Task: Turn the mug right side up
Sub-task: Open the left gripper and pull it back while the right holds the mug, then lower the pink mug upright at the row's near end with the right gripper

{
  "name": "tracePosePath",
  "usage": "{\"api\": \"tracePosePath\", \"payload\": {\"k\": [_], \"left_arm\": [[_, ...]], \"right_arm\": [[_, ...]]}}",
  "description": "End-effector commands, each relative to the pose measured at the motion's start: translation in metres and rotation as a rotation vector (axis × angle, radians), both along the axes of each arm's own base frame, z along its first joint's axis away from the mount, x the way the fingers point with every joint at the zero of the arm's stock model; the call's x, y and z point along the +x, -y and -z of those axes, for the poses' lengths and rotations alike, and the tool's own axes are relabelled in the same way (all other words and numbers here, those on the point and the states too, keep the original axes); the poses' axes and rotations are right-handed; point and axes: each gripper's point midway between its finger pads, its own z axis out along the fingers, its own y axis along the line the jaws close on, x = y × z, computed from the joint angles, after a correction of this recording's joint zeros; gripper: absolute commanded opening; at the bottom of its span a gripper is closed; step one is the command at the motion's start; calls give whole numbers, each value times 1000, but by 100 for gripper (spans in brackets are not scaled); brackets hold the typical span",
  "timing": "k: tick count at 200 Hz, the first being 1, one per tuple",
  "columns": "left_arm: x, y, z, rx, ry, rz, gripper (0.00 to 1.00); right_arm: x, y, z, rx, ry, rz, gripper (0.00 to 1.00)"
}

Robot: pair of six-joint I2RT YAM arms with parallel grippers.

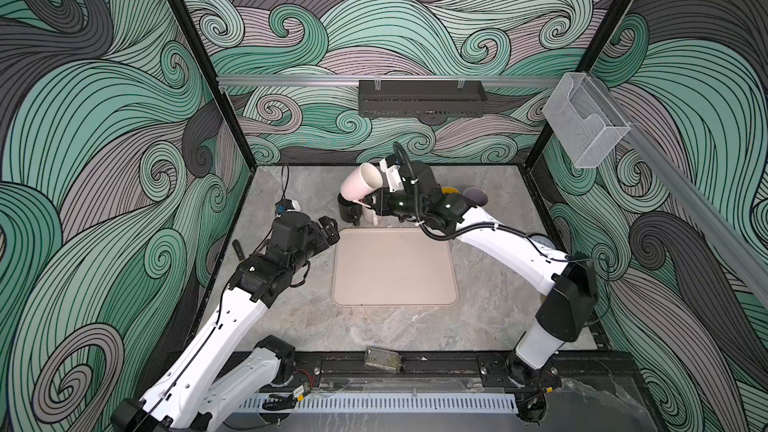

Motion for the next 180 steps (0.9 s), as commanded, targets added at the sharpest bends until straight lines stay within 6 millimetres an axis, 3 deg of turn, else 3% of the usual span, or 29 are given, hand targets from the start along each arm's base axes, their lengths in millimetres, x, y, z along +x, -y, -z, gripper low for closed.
{"api": "tracePosePath", "payload": {"k": [1,30,91,180], "left_arm": [[-21,-27,18,130,-118,-59,95],[-23,-22,16,102,-77,-26,95],[-23,4,43,-48,-58,48,95],[-39,29,70,-187,-126,123,94]], "right_arm": [[9,4,9,-224,71,38,0],[18,-25,18,-304,97,4,0],[25,-71,51,-389,101,-54,0],[44,-98,94,-468,129,-59,0]]}}
